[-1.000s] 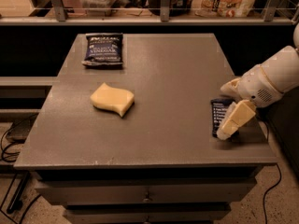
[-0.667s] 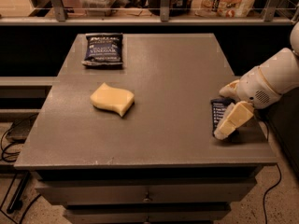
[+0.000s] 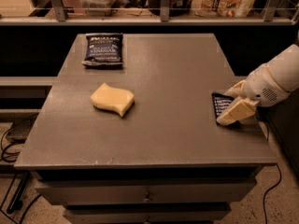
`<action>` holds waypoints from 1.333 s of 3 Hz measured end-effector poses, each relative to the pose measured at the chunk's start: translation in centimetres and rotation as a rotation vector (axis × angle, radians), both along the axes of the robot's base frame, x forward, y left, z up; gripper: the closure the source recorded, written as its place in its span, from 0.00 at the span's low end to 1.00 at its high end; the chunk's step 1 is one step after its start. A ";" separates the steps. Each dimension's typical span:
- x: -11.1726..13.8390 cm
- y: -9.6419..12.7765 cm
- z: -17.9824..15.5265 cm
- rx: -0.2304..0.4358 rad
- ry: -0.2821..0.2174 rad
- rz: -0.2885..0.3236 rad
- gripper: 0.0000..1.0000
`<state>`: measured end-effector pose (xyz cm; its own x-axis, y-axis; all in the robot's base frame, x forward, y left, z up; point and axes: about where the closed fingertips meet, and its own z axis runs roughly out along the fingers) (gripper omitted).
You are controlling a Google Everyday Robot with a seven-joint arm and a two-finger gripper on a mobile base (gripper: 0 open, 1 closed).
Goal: Move rxbar blueberry near blue chip bag
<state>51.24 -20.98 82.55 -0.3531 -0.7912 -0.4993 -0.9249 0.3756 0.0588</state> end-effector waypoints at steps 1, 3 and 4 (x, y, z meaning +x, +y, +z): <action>0.0 0.0 0.3 0.000 0.000 0.000 0.87; 4.5 -2.1 5.3 -0.001 -0.120 -0.017 1.00; 7.8 -1.8 8.0 0.040 -0.189 -0.017 1.00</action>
Offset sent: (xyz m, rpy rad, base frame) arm 0.0422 -0.0357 0.0639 -0.0143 -0.1473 -0.0336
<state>59.08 -22.74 90.59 -0.2630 -0.7640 -0.5892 -0.9147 0.3917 -0.0997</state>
